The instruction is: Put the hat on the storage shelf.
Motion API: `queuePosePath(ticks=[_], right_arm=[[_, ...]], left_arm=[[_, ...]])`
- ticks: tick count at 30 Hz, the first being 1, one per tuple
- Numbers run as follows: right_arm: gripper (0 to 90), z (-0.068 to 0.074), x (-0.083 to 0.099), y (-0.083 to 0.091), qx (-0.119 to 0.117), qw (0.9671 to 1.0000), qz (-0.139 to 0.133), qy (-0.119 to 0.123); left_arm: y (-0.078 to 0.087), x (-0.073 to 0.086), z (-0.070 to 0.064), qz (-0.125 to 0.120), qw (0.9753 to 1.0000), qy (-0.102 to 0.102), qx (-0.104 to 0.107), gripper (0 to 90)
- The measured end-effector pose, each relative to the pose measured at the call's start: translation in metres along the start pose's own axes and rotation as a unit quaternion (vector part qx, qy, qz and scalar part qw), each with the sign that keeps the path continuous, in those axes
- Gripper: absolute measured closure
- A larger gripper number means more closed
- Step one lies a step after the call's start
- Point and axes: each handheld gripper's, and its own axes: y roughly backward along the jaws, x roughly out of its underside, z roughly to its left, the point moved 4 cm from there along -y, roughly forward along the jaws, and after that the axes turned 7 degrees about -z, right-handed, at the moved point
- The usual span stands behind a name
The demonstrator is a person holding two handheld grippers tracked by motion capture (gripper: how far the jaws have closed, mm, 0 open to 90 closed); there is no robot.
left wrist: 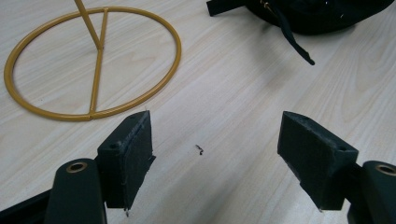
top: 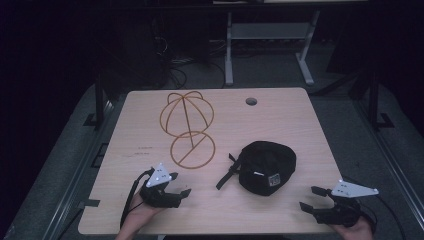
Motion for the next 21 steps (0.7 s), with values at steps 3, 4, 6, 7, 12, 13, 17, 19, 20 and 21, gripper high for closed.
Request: queuePosePath(ticks=[3,4,6,7,12,13,17,19,20,21], right_arm=[[22.1,-0.001,0.0,0.0,0.0,1.0,-0.001,-0.002],[22.1,-0.001,0.0,0.0,0.001,1.0,-0.002,-0.001],[22.1,0.0,0.0,0.001,0.002,1.0,-0.002,-0.004],[22.1,0.0,0.0,0.001,0.002,1.0,-0.002,-0.004],[22.2,0.003,-0.003,0.001,0.003,1.0,-0.006,-0.002],[22.2,0.003,-0.003,0.001,0.003,1.0,-0.006,-0.001],[22.1,0.004,-0.004,0.001,0.003,0.9999,-0.01,-0.002],[22.1,0.004,-0.004,0.001,0.003,1.0,-0.009,-0.001],[22.1,0.005,-0.004,0.001,0.002,0.9999,-0.01,-0.001],[22.2,0.005,-0.004,0.001,0.002,0.9999,-0.011,-0.001]], left_arm=[[0.0,0.0,-0.001,0.001,1.0,-0.001,0.001,26.0],[0.0,0.001,-0.001,0.001,1.0,-0.003,0.0,25.9],[0.002,0.0,-0.002,0.002,1.0,-0.006,0.006,26.0],[0.002,0.0,-0.002,0.002,1.0,-0.006,0.006,26.0],[0.001,-0.001,-0.007,0.0,0.9998,-0.009,0.017,25.9],[0.001,-0.001,-0.009,0.0,0.9997,-0.008,0.021,25.8],[0.0,-0.004,-0.013,0.008,0.9994,-0.005,0.034,24.3],[-0.002,-0.006,-0.017,0.005,0.9994,-0.01,0.034,22.8],[-0.002,-0.006,-0.018,0.007,0.9993,-0.013,0.036,22.8],[-0.002,-0.007,-0.019,0.007,0.9991,-0.015,0.038,22.3]])
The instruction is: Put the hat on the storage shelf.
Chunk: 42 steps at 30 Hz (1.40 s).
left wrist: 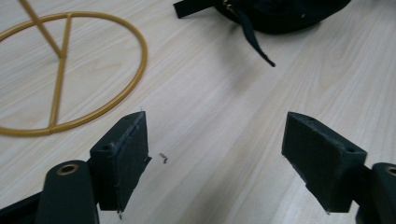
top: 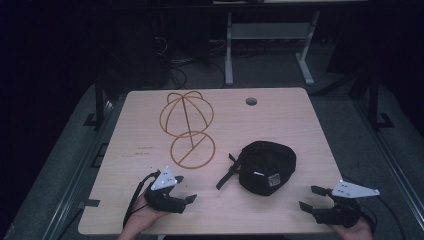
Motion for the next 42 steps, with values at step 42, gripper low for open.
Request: queuePosePath(ticks=[42], right_arm=[[20.7,0.001,-0.001,-0.001,-0.013,0.9998,-0.013,-0.005]], left_arm=[[-0.041,-0.079,-0.045,0.021,0.9948,-0.058,0.081,19.1]])
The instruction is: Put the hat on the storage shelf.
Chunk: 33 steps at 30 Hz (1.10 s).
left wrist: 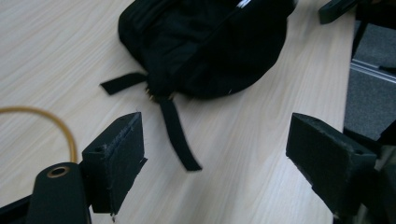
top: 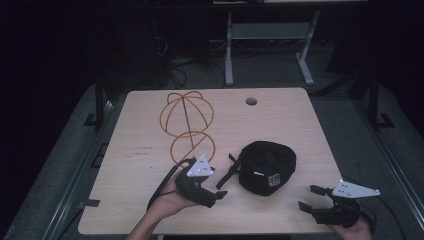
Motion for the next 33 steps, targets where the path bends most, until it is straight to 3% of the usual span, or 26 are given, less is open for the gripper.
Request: queuePosePath(ticks=[3,6,19,26,29,33], right_arm=[[20.6,0.0,0.0,0.0,-0.002,1.0,-0.002,0.002],[20.5,0.0,0.0,-0.001,-0.004,1.0,-0.001,0.003],[19.9,0.001,0.0,-0.002,-0.014,0.9999,-0.003,0.0],[19.0,0.001,-0.001,-0.003,-0.015,0.9999,-0.004,-0.001],[19.0,0.001,-0.001,-0.003,-0.016,0.9999,-0.002,0.001],[19.2,0.001,-0.001,-0.002,-0.016,0.9999,-0.003,0.003]], left_arm=[[-0.004,-0.008,-0.002,0.005,0.9999,-0.015,0.004,19.1],[-0.009,-0.018,-0.004,-0.003,0.9997,-0.007,0.023,19.0],[-0.038,-0.05,-0.015,0.02,0.9974,-0.045,0.053,21.0],[-0.055,-0.065,-0.018,0.041,0.9944,-0.076,0.062,21.2],[-0.064,-0.067,-0.02,0.045,0.9942,-0.074,0.064,21.1],[-0.075,-0.069,-0.023,0.06,0.9916,-0.089,0.072,22.5]])
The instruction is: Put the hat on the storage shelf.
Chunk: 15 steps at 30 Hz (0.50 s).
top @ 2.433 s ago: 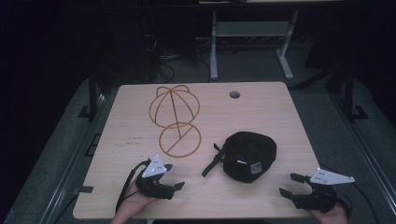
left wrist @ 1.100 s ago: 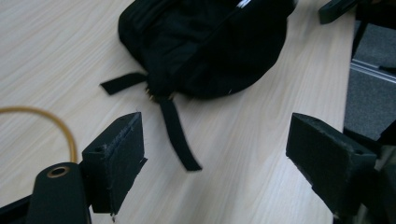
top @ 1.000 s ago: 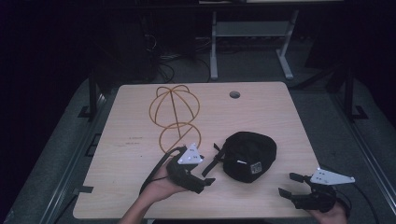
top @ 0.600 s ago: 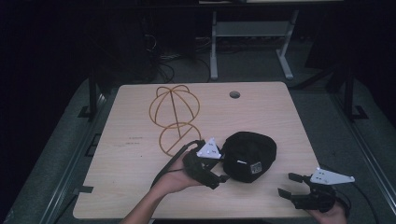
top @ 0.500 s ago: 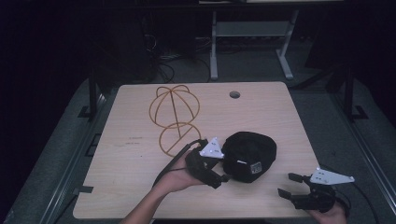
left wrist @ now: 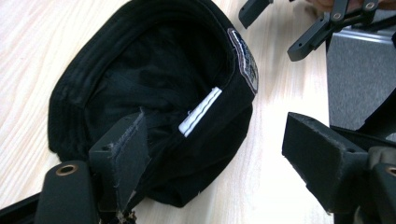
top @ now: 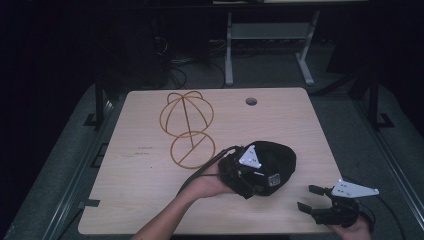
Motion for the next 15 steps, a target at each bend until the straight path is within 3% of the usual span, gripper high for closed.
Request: queuePosePath(ticks=[8,10,15], right_arm=[[20.1,-0.001,-0.001,-0.001,0.001,1.0,-0.001,0.001],[20.3,0.0,-0.001,-0.003,-0.004,1.0,0.004,0.001],[20.6,0.002,-0.001,-0.005,-0.005,0.9999,0.007,0.01]], left_arm=[[-0.017,0.001,0.004,0.03,0.9995,-0.009,-0.006,30.5],[-0.02,0.001,0.005,0.032,0.9994,-0.001,-0.01,34.1],[-0.025,-0.001,0.004,0.048,0.9988,-0.01,0.003,42.5]])
